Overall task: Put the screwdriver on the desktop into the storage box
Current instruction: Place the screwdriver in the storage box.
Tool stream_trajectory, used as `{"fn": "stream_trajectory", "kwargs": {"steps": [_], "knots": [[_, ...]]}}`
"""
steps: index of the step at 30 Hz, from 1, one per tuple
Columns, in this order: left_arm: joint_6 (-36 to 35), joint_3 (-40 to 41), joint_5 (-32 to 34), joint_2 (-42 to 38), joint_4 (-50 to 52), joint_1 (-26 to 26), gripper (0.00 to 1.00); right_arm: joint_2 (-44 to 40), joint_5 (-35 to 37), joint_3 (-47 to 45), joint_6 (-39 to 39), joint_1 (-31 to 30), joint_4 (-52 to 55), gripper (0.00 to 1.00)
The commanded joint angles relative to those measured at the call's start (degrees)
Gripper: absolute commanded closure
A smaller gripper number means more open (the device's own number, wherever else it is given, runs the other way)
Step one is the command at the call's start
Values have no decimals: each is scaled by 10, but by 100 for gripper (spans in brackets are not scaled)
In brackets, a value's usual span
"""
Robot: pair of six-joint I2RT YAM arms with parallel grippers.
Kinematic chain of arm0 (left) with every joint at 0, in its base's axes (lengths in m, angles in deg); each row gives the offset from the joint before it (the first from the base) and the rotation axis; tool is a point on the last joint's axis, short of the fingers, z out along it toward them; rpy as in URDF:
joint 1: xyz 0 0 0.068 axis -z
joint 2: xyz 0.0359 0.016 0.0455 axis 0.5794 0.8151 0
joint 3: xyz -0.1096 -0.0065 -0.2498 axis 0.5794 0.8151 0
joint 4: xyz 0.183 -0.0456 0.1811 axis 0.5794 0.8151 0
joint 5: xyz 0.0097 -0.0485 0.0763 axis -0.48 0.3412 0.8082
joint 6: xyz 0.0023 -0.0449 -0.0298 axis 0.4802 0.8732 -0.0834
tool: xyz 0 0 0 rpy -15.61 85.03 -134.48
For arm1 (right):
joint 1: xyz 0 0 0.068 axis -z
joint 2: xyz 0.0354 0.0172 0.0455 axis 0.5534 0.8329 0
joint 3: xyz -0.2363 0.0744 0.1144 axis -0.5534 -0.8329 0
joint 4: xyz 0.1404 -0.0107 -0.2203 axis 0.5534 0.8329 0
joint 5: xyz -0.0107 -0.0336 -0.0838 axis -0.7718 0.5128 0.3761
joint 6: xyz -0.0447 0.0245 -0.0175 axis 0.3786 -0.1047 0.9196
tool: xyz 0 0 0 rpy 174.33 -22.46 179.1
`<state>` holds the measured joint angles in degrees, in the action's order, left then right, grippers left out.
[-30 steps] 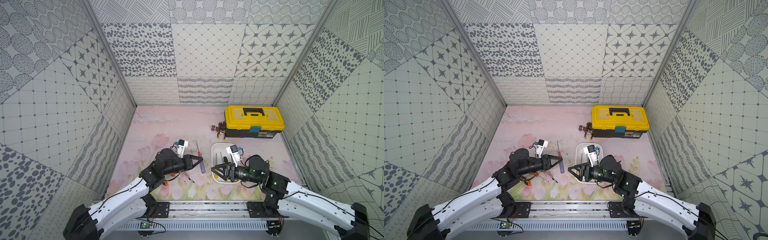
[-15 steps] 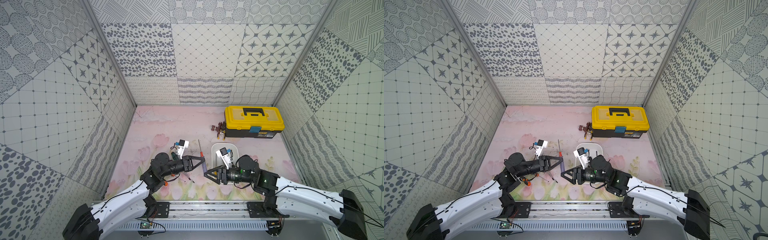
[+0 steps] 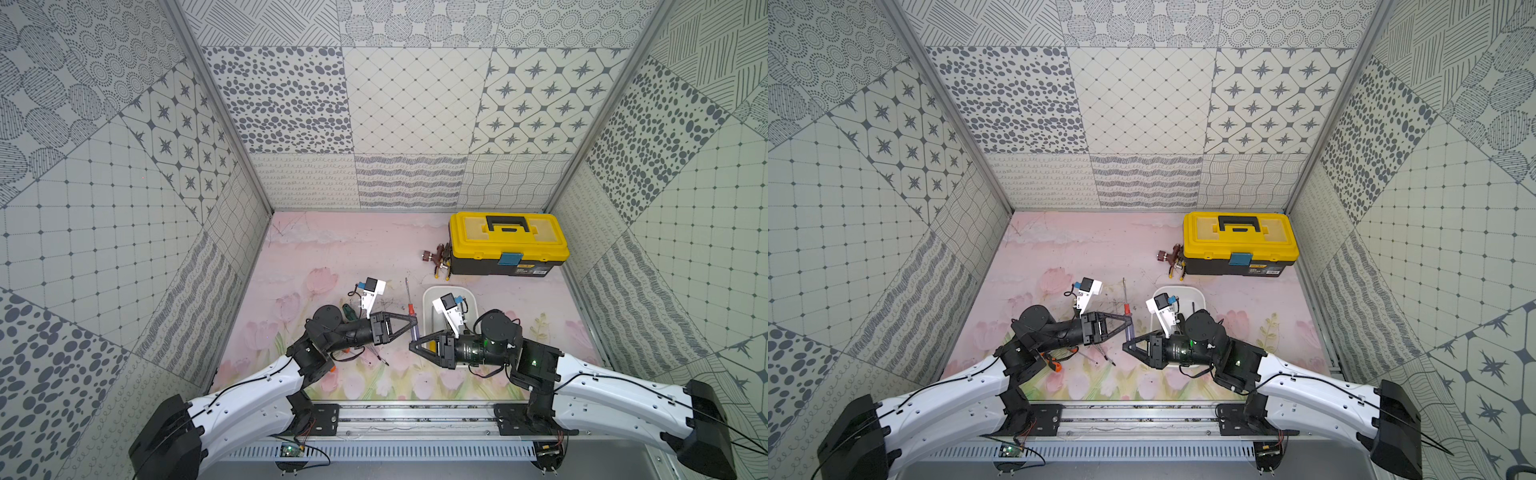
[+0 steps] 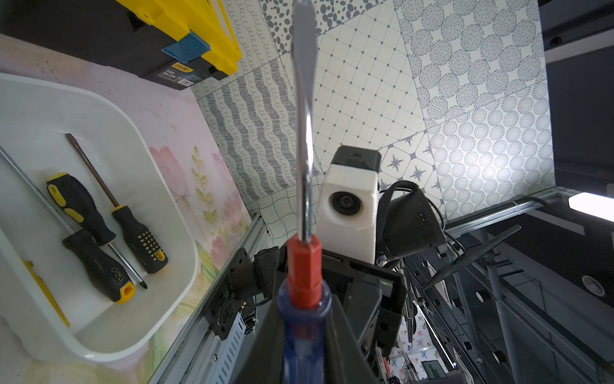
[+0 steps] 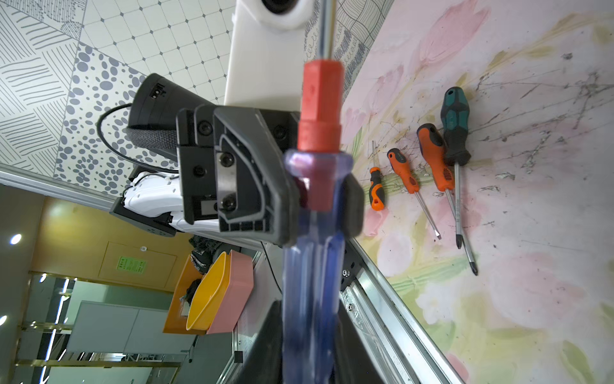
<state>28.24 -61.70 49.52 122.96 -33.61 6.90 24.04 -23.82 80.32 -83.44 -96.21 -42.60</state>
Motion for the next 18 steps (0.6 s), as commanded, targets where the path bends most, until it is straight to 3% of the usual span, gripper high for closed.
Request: {"fn": "stream_trajectory", "kwargs": {"steps": [1, 3, 4, 6, 9, 11, 18], "knots": [[-37, -30, -8, 4, 51, 9, 84, -3, 59, 33, 45, -3, 56, 100], [-73, -53, 29, -3, 150, 9, 50, -2, 102, 52, 55, -7, 112, 100], [-89, -64, 49, -6, 195, 9, 40, -1, 122, 59, 59, -10, 137, 100], [-115, -87, 85, -3, 268, 10, 29, 5, 167, 77, 65, -19, 184, 100], [-132, -112, 88, 20, 307, 9, 13, 18, 225, 99, 73, -37, 233, 100], [-134, -126, 88, 40, 320, 10, 14, 29, 251, 109, 75, -46, 249, 100], [-136, -153, 83, 95, 332, 19, 37, 57, 283, 131, 81, -67, 267, 100]]}}
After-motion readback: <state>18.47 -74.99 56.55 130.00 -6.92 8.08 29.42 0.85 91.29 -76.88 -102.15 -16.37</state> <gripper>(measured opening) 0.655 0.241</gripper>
